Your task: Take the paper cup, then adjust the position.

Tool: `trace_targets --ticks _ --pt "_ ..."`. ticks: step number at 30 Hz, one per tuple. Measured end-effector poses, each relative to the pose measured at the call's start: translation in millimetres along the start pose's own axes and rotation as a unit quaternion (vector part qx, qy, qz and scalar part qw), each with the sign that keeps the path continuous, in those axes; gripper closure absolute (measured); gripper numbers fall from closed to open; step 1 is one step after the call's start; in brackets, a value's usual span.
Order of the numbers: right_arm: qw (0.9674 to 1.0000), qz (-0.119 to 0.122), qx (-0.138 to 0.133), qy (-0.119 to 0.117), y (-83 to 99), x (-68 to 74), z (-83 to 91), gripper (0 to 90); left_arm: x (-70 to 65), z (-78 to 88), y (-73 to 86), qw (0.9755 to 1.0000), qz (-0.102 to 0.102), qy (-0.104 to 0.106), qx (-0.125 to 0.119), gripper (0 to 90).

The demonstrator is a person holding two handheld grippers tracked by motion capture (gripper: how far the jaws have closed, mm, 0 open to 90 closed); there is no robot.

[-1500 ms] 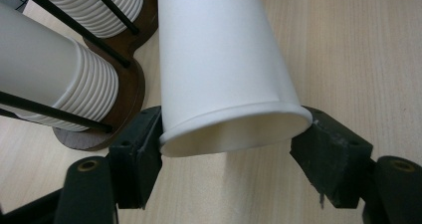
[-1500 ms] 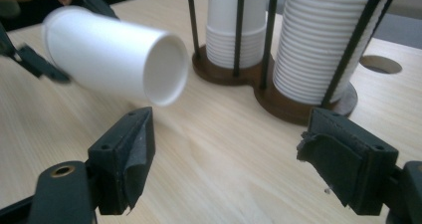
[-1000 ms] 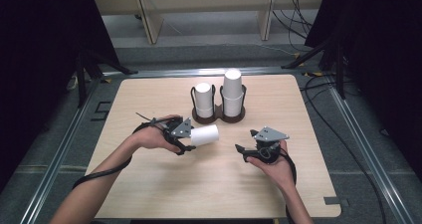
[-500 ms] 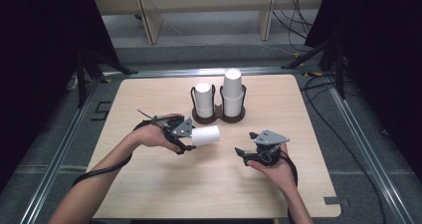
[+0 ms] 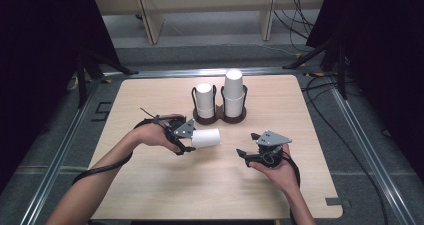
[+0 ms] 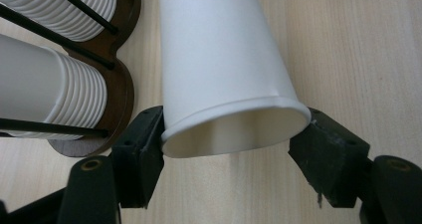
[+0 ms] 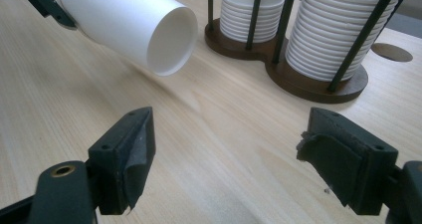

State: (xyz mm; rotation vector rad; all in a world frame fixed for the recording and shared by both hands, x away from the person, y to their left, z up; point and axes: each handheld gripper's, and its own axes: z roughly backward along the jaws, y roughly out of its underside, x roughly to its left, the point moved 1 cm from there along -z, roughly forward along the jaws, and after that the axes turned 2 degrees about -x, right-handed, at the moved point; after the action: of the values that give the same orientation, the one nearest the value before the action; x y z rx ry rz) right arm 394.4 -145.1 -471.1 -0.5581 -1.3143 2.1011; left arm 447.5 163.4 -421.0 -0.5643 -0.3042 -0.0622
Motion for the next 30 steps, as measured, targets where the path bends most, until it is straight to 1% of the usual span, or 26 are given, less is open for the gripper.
trace_targets --ticks 1,2,3,4,6,7,8,10,11,12,13,14,16,17,18,19,20,21,22,24,25,26,27,28,29,30 --pt "1.0 -0.001 0.002 0.003 0.2 -0.1 0.9 21.1 0.1 0.3 -0.9 1.0 -0.001 0.0 0.0 30.9" --pt "0.9999 -0.012 0.004 -0.001 0.6 0.6 1.4 21.2 0.4 0.6 -1.6 1.0 -0.001 0.001 -0.001 30.9" --pt "0.9998 -0.02 0.005 0.001 0.8 1.9 1.9 21.1 0.7 0.9 -2.1 1.0 -0.003 0.001 0.0 30.9" --pt "1.0 -0.008 0.002 -0.001 0.6 -0.3 1.6 21.1 0.8 1.1 -2.6 1.0 -0.003 0.001 0.001 30.9" --pt "1.0 -0.006 0.001 -0.001 0.6 -0.7 1.9 21.1 0.9 1.6 -3.3 1.0 -0.001 0.001 0.001 30.9" --pt "1.0 -0.001 -0.001 0.003 0.5 -1.6 2.2 21.1 1.0 2.0 -3.6 1.0 -0.002 0.002 0.001 30.9" --pt "1.0 -0.001 -0.002 0.004 0.5 -2.1 2.3 21.2 0.8 1.7 -3.6 1.0 -0.001 0.001 -0.001 30.9" --pt "1.0 -0.007 -0.004 0.005 0.3 -1.9 2.7 21.1 1.0 2.4 -3.7 1.0 -0.002 0.007 0.005 31.0" --pt "1.0 -0.007 -0.004 0.003 0.2 -2.3 2.8 21.1 0.7 2.0 -3.5 1.0 -0.002 0.005 0.003 31.0" --pt "0.9999 -0.012 0.0 0.002 0.1 -1.5 3.1 21.1 0.7 2.2 -3.3 1.0 -0.002 0.005 0.002 31.0" --pt "1.0 -0.004 -0.003 0.004 -0.3 -2.4 2.8 21.1 1.2 2.9 -3.4 0.9999 -0.003 0.008 0.006 31.0" --pt "1.0 -0.004 -0.003 0.0 -0.8 -2.4 2.3 21.1 1.3 3.0 -3.3 0.9999 -0.003 0.009 0.007 31.0" --pt "1.0 -0.001 -0.004 -0.002 -2.7 -1.1 1.8 21.2 2.0 3.8 -3.8 0.9998 -0.007 0.012 0.013 31.0" --pt "1.0 0.004 -0.002 -0.006 -3.6 -1.5 1.5 21.2 2.3 4.1 -4.3 0.9998 -0.009 0.013 0.014 31.0" --pt "1.0 0.002 0.002 -0.008 -4.6 -0.5 1.9 21.2 2.5 4.0 -4.6 0.9997 -0.011 0.015 0.014 31.1" --pt "0.9999 0.009 0.001 -0.013 -5.3 -0.8 1.0 21.2 3.0 4.7 -5.3 0.9995 -0.015 0.019 0.019 31.1" --pt "0.9999 0.009 0.005 -0.014 -5.8 -0.4 0.8 21.2 3.3 4.9 -5.8 0.9994 -0.017 0.022 0.022 31.1" --pt "0.9996 0.018 0.005 -0.02 -6.3 -0.5 -0.6 21.2 3.7 5.1 -6.4 0.9992 -0.017 0.025 0.024 31.0" --pt "0.9993 0.027 0.009 -0.025 -7.1 -1.4 -1.0 21.2 3.5 4.9 -6.9 0.9993 -0.013 0.027 0.023 31.1" --pt "0.9989 0.027 0.019 -0.033 -7.5 -0.4 -2.4 21.2 4.2 5.4 -8.2 0.9989 -0.017 0.03 0.032 31.1" --pt "0.9986 0.036 0.02 -0.034 -8.4 -1.7 -2.8 21.2 4.6 5.7 -8.9 0.9986 -0.021 0.033 0.035 31.1" --pt "0.9984 0.036 0.021 -0.038 -9.0 -2.0 -3.0 21.2 5.1 5.9 -9.5 0.9983 -0.023 0.036 0.039 31.1" --pt "0.998 0.047 0.019 -0.039 -10.0 -3.4 -3.5 21.2 5.6 6.0 -10.1 0.998 -0.025 0.039 0.043 31.1" --pt "0.9981 0.037 0.024 -0.042 -10.3 -2.2 -3.1 21.2 5.9 6.2 -10.6 0.9976 -0.027 0.042 0.048 31.2" --pt "0.998 0.038 0.025 -0.045 -10.8 -2.0 -3.3 21.2 6.1 6.2 -11.1 0.9973 -0.03 0.043 0.051 31.2" --pt "0.9979 0.034 0.029 -0.047 -11.1 -0.7 -2.7 21.2 6.2 6.3 -11.6 0.9971 -0.032 0.044 0.054 31.2"
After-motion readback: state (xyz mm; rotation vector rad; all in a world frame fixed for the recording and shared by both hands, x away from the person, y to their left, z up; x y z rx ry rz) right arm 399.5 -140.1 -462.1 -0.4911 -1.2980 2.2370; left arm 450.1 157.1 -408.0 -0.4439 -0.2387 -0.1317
